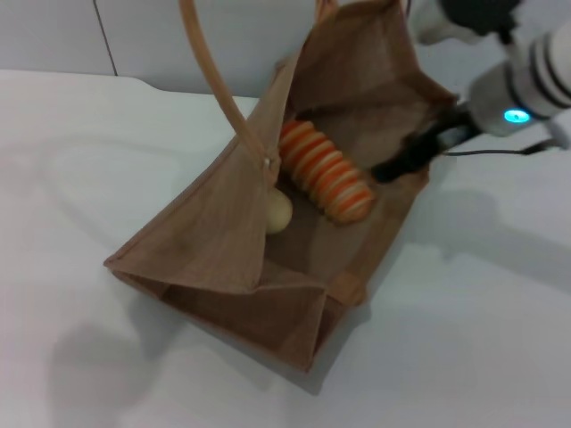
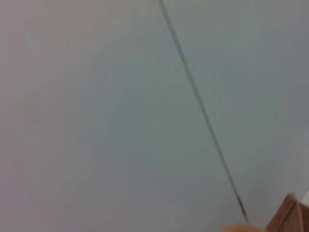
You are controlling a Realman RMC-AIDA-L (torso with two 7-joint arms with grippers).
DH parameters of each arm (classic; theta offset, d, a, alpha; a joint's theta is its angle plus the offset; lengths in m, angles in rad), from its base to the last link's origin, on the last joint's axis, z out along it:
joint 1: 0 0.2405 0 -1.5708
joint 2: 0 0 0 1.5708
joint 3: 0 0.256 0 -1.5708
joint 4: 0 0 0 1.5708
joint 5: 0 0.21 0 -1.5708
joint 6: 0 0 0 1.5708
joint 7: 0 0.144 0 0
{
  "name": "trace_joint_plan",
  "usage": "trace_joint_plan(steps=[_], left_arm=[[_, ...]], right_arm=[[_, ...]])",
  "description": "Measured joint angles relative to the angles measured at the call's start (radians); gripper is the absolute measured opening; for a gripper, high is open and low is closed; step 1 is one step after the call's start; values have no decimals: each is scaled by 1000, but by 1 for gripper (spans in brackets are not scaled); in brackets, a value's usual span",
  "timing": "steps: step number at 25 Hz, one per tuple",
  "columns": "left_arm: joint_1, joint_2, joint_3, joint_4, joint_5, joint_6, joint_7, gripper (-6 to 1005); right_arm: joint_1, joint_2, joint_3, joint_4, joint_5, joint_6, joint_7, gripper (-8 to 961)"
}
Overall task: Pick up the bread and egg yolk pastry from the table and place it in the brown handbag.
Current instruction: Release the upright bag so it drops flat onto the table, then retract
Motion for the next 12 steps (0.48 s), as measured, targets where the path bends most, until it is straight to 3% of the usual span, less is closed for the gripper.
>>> trace_joint_plan(steps=[6,12], left_arm=[[41,0,-38,-15,-40,35,6,113],[47,0,-78,-58,-92,65,-30,113]], right_arm=[[-89,9,201,-94,-245,14,39,790],[-117,12,350,-121,-324,0,35,789]])
